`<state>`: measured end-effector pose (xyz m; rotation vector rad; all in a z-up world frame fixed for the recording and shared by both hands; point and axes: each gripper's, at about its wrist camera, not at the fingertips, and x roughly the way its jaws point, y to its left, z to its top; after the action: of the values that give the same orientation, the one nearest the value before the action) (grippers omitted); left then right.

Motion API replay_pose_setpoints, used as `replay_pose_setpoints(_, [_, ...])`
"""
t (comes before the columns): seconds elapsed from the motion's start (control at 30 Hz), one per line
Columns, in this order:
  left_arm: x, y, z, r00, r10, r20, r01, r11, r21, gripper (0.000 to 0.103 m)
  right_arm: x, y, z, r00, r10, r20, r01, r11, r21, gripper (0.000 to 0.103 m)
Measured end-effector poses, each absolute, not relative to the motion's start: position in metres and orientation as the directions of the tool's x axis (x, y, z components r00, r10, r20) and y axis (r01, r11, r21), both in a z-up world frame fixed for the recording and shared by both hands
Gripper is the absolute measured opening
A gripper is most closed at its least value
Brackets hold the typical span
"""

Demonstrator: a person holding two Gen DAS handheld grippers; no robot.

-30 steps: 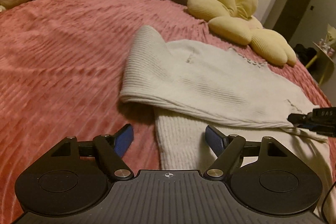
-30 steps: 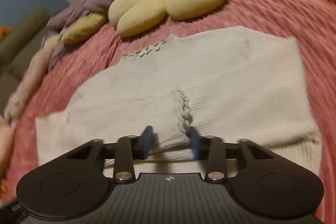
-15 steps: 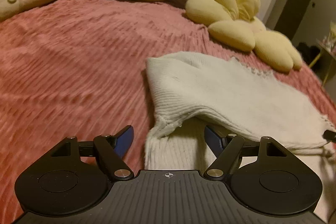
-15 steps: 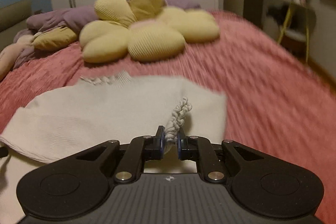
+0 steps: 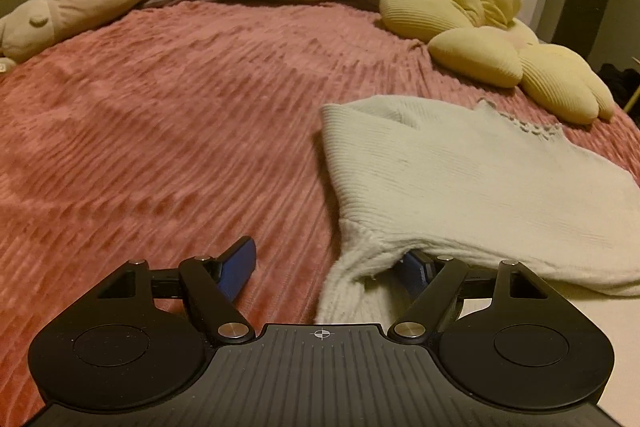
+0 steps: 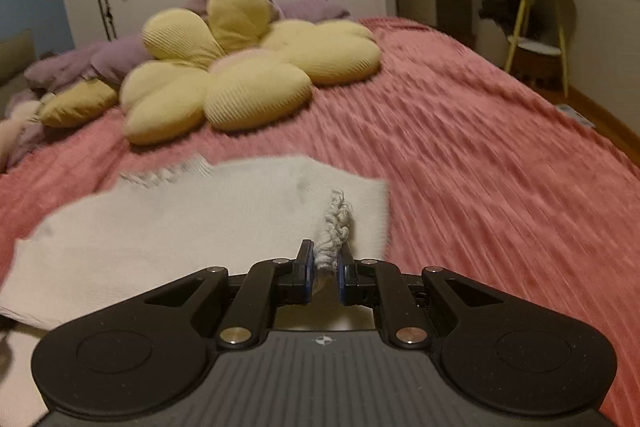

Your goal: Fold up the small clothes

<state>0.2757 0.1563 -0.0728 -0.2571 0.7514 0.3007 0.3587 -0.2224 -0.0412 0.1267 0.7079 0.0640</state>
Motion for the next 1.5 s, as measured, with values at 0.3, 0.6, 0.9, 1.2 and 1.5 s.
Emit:
replay_pose_setpoints(0.3, [0.271,0.158,-0.069,0.677,0.169,-0.716,-0.352,0.929,-0.114,0.086,0.362,-0.228,-0.062,0.754,0.016,-0.657,0.012,0.999,0.037,0.011])
replay_pose_setpoints(0.6, [0.242,0.158,-0.023,0.763,0.180,-0.621,-0.298,0.950,-0.091,0.092,0.353,-0.253,-0.041,0.767,0.060,-0.639,0.014,0.994,0.111,0.033])
replay_pose_setpoints(0.9, [0.323,0.118,-0.060,0.729,0.172,-0.663,-0.270,0.962,-0.047,0.085,0.362,-0.173,-0.053,0.748,0.154,-0.646,-0.253,0.966,-0.062,0.024])
replay_pose_setpoints(1.2, [0.333,0.134,-0.083,0.710,0.196,-0.676,-0.331,0.941,-0.075,0.099,0.389,-0.182,-0.075,0.764,0.073,-0.641,-0.195,0.973,-0.121,0.021])
replay_pose_setpoints(1.5, [0.304,0.102,-0.063,0.735,0.126,-0.666,-0.239,0.968,-0.080,0.097,0.356,-0.190,-0.054,0.750,0.172,-0.639,-0.224,0.975,0.000,0.028])
